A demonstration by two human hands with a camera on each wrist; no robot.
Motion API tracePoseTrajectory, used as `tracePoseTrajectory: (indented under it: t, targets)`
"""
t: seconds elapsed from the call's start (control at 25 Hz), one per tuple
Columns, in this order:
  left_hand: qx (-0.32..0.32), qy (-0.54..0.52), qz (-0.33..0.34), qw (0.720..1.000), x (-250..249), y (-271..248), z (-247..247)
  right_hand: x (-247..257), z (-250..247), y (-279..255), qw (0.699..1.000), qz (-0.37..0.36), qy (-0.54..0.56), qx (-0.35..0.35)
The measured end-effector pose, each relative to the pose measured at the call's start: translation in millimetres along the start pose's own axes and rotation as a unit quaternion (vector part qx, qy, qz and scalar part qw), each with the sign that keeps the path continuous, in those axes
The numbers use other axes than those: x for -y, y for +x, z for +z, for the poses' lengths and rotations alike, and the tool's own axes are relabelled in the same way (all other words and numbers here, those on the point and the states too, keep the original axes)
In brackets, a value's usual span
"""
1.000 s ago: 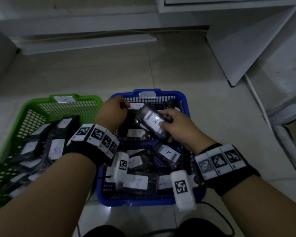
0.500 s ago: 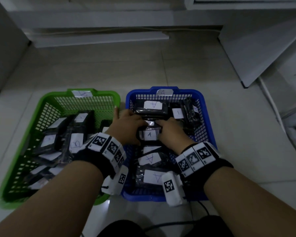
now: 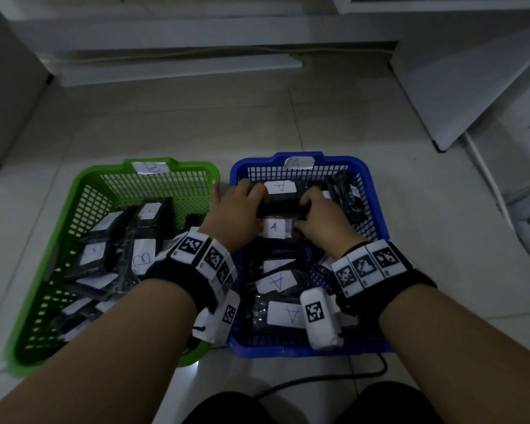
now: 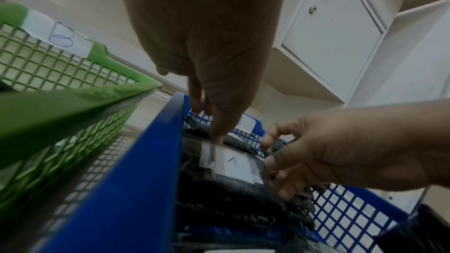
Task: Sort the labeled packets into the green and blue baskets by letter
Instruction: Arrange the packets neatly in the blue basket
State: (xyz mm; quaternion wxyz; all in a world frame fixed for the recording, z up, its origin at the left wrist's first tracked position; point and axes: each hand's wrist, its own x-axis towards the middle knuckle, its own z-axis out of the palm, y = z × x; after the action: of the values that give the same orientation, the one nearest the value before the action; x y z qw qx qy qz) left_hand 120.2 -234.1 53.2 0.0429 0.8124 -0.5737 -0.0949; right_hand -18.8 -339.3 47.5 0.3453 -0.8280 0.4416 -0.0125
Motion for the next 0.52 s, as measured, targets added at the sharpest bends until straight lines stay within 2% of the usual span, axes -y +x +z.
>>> tracePoseTrajectory:
  t: [0.08, 0.16, 0.32, 0.36, 0.44, 0.48, 0.52]
  targets:
    - [0.023, 0.035, 0.043, 0.998, -2.3, -1.5, -0.6, -2.6, 0.6, 1.4, 0.999, 0.005, 0.023, -0.025]
    - [0.086, 0.07, 0.077, 0.991, -6.2, -2.8, 2.3, -0.7, -0.5, -0.3, 1.0, 0.008, -0.022, 0.011]
    - [0.156, 0.094, 0.072, 0.981, -4.9, 0.3, 0.2, 4.9, -9.4, -24.1, 0.997, -0.026, -0.06, 0.04]
    - [0.178, 0.104, 0.067, 0.976, -4.7, -0.5, -0.3, 4.6, -12.0, -32.6, 0.994, -0.032, -0.066, 0.079]
    - [0.197, 0.103, 0.055, 0.973, -3.0, -4.4, 0.1, 0.8, -10.6, -46.5, 0.968, -0.032, -0.111, 0.224]
    - [0.186, 0.089, 0.049, 0.977, -1.1, -6.6, 0.8, -2.5, -6.4, -50.2, 0.948, -0.032, -0.144, 0.282]
    - [0.162, 0.067, 0.049, 0.983, 1.4, -8.6, 2.0, -4.8, -1.8, -53.0, 0.937, -0.035, -0.17, 0.304]
